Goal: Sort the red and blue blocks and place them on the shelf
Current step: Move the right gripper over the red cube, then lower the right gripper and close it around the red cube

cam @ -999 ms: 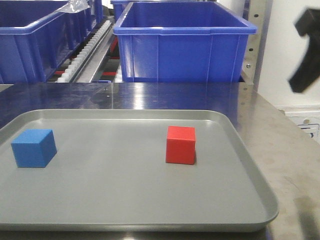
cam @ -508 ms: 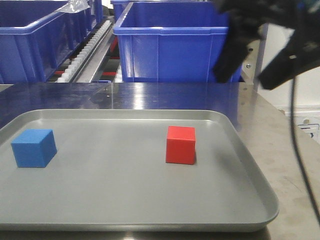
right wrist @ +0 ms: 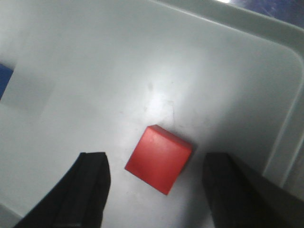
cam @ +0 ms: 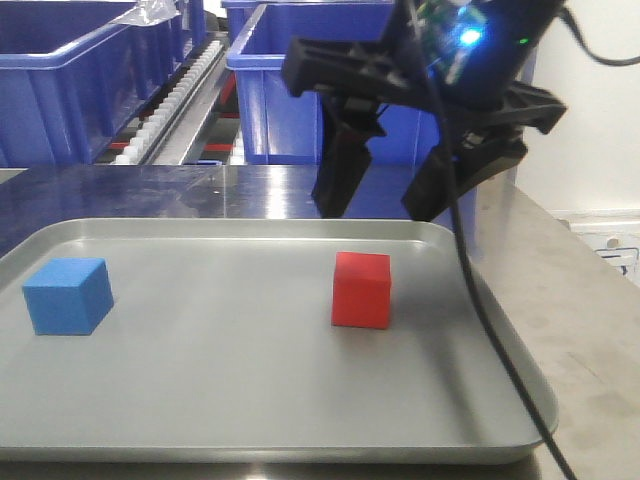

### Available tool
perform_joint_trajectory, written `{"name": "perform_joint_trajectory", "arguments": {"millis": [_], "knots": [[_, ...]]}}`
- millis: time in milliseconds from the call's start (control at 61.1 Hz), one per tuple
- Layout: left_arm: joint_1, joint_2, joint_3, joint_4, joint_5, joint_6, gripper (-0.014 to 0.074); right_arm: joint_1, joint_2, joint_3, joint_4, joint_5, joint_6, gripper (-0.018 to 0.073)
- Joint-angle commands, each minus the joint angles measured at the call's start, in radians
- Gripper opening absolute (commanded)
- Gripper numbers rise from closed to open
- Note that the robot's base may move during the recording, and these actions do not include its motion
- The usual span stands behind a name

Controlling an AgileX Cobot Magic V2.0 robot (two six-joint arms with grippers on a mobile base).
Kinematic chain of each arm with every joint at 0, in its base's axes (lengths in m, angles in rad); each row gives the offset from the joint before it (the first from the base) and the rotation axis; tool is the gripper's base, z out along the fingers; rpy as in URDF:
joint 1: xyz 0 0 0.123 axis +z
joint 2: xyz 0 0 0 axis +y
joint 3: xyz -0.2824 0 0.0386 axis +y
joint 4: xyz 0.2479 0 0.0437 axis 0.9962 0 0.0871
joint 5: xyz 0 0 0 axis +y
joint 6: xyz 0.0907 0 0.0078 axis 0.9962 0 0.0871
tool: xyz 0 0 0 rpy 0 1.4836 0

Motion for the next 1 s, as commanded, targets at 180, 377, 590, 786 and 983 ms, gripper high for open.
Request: {"name": "perform_joint_trajectory", "arguments": {"millis": [180, 377, 590, 786, 983], "knots": [[0.002, -0.021, 0.042, 0.002, -0.088, -0.001, 0.0132, 0.003, 0.017, -0.05, 0.007, 0.002, -0.005, 0.0518], [0.002, -0.021, 0.042, 0.002, -0.088, -0.001, 0.0132, 0.003, 0.042, -0.05, 0.006, 0.001, -0.005, 0.0518], [0.002, -0.021, 0.042, 0.002, -0.088, -0.001, 0.0132, 0.003, 0.073, -0.05, 0.006, 0.0, -0.005, 0.0518], [0.002, -0.021, 0.042, 0.002, -0.088, -0.001, 0.0132, 0.003, 0.086, -0.051, 0.007, -0.001, -0.005, 0.0518], [0.002, -0.021, 0.042, 0.002, -0.088, -0.001, 0.0132, 0.003, 0.093, -0.051, 0.007, -0.001, -0.005, 0.0518]]}}
